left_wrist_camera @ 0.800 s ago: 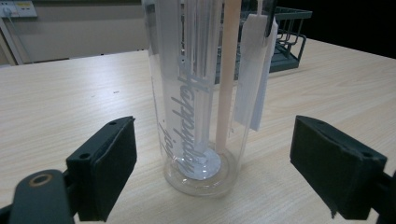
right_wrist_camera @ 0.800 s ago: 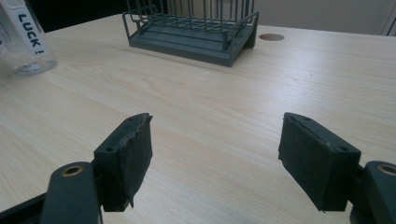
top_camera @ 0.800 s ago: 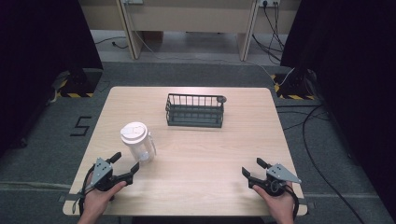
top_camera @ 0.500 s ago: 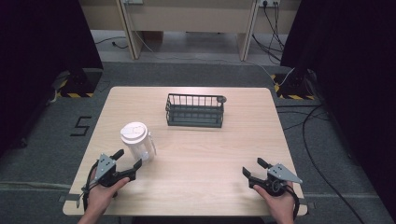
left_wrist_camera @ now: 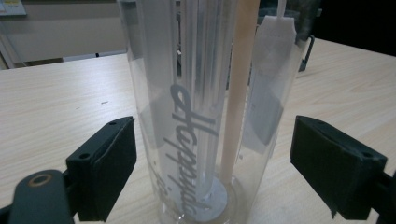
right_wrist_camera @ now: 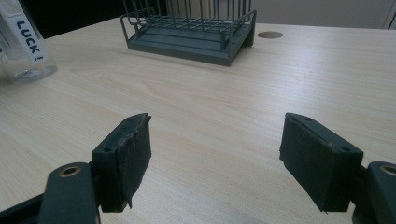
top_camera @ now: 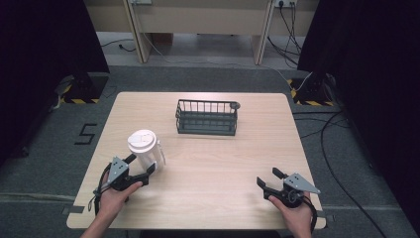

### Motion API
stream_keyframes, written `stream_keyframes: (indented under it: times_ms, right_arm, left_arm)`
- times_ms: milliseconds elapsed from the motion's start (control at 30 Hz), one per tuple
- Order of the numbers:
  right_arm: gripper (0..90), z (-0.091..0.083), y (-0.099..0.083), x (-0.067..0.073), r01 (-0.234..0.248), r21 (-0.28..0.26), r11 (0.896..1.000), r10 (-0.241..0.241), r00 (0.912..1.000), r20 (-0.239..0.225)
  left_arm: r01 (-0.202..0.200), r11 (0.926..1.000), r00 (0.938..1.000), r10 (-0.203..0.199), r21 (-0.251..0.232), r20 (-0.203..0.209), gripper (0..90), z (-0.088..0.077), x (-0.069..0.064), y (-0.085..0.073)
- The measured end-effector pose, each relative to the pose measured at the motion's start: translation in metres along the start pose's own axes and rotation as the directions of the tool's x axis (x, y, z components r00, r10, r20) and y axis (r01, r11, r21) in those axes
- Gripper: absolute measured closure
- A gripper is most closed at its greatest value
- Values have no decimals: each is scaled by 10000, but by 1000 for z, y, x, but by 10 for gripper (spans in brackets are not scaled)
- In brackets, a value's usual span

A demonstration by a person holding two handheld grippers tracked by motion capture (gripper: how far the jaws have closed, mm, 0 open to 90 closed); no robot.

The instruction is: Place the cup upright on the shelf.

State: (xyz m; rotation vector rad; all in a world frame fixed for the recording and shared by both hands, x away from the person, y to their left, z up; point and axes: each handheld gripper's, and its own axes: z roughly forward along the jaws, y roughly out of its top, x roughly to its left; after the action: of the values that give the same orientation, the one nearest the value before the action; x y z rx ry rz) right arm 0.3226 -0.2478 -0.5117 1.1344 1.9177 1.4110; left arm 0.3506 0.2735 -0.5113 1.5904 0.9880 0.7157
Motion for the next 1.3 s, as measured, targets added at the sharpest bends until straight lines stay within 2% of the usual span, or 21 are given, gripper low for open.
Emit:
stream_keyframes:
  times_ms: [567, 933, 1167, 1200, 1300]
  right_arm:
    - [255, 2, -1, 0, -101, 112, 9999, 101, 9999, -28]
    - [255, 2, -1, -1, -118, 119, 9999, 118, 9999, -21]
    - [256, 2, -1, -1, -202, 138, 9997, 202, 9998, -13]
    - [257, 2, -1, -1, -214, 121, 9997, 215, 9998, -11]
    - [257, 2, -1, -1, -216, 113, 9997, 216, 9998, -2]
  left_arm:
    - [-89, 9998, 9997, 92, -159, 206, 147, 18, 4, 3]
    - [-60, 9996, 9996, 67, -260, 277, 171, 18, 3, 2]
    - [116, 9998, 9993, -110, -152, 362, 172, 19, 1, 5]
    - [252, 9996, 9990, -246, -148, 372, 172, 19, 1, 5]
    - [197, 9997, 9993, -193, -132, 326, 172, 18, 1, 6]
